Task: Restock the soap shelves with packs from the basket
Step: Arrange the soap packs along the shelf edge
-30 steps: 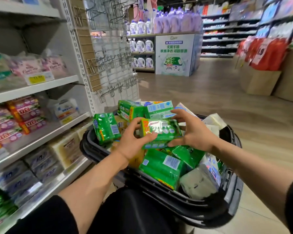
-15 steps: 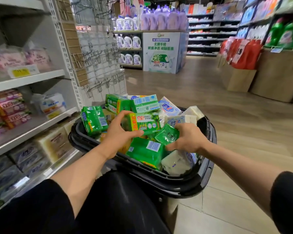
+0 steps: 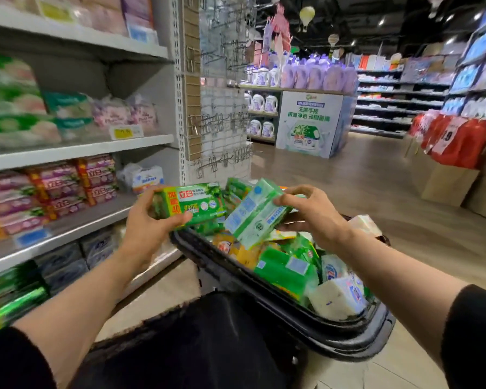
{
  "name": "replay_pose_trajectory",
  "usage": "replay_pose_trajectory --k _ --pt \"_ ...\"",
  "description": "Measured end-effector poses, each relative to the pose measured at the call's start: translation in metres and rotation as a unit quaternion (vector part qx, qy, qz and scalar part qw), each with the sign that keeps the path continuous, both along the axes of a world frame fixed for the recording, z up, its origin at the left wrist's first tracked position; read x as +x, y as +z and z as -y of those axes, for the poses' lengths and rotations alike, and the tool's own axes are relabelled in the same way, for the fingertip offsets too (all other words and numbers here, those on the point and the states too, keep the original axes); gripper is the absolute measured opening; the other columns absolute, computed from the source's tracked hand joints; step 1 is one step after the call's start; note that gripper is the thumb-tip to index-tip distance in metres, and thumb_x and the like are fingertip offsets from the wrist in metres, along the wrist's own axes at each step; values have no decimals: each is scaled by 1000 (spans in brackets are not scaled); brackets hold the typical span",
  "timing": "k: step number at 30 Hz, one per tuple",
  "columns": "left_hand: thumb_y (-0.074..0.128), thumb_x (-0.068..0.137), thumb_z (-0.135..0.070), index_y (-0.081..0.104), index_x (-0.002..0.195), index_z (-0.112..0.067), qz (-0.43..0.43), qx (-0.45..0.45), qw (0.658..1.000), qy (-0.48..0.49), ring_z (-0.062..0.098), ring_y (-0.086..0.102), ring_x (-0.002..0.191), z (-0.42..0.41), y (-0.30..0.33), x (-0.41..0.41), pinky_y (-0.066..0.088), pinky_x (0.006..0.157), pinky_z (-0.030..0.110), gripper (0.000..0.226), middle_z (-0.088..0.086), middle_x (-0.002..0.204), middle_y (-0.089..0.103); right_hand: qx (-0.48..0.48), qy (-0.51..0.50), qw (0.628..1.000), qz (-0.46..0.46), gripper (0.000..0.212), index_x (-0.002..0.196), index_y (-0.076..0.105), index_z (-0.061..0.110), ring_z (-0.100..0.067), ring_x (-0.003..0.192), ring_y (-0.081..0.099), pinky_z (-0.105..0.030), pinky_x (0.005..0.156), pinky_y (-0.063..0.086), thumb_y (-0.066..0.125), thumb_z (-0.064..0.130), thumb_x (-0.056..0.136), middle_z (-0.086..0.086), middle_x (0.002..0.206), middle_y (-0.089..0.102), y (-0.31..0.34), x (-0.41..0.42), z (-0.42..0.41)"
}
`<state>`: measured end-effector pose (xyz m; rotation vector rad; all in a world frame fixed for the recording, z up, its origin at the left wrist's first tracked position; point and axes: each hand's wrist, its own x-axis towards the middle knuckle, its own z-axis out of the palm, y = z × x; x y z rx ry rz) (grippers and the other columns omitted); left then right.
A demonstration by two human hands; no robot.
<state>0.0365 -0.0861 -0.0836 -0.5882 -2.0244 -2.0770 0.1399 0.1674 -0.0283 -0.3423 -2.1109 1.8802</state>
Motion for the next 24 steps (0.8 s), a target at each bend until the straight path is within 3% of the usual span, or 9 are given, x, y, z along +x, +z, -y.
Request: replay_pose_trajectory --k 4,8,12,15,18,21,24 --pt "80 67 7 56 105 -13 22 -36 995 92 -3 67 70 89 -17 9 55 60 14 48 -3 91 66 47 72 996 24 43 103 53 8 -34 81 70 -49 72 59 82 11 71 -20 96 68 -21 -46 80" --pt "85 63 2 57 93 -21 87 -59 970 221 4 67 63 194 -51 31 54 54 17 47 -1 82 69 87 165 982 27 38 88 52 16 -21 75 70 -34 62 58 84 8 69 -11 93 71 -52 -82 174" --pt "86 58 4 57 91 -18 155 -70 929 329 27 67 76 285 -76 44 59 71 42 49 7 82 71 171 214 961 39 34 70 57 15 -24 79 67 -42 70 54 89 17 61 -12 88 72 -95 -118 264" --pt "87 59 -1 57 92 -19 171 -122 913 351 23 68 80 334 -88 44 58 69 39 49 7 89 69 205 246 945 60 38 74 58 11 -27 78 68 -39 62 56 89 25 57 -11 80 70 -138 -138 323" --pt "86 61 2 56 95 -26 209 -130 903 351 25 69 91 371 -112 42 59 77 46 53 8 103 67 273 276 918 77 45 77 59 14 -24 79 67 -42 65 58 87 36 50 -5 80 69 -174 -156 369" --pt "82 63 10 50 99 -23 231 -141 897 350 25 67 96 399 -146 39 60 76 46 58 8 111 63 350 315 879 74 47 85 59 15 -23 87 59 -31 63 45 86 40 56 -3 91 65 -196 -170 411" --pt "82 62 11 44 112 -24 246 -142 885 369 27 64 103 417 -180 29 56 86 47 72 10 116 59 362 333 868 67 46 88 57 15 -23 91 56 -30 64 37 85 40 60 -3 92 60 -224 -182 445"
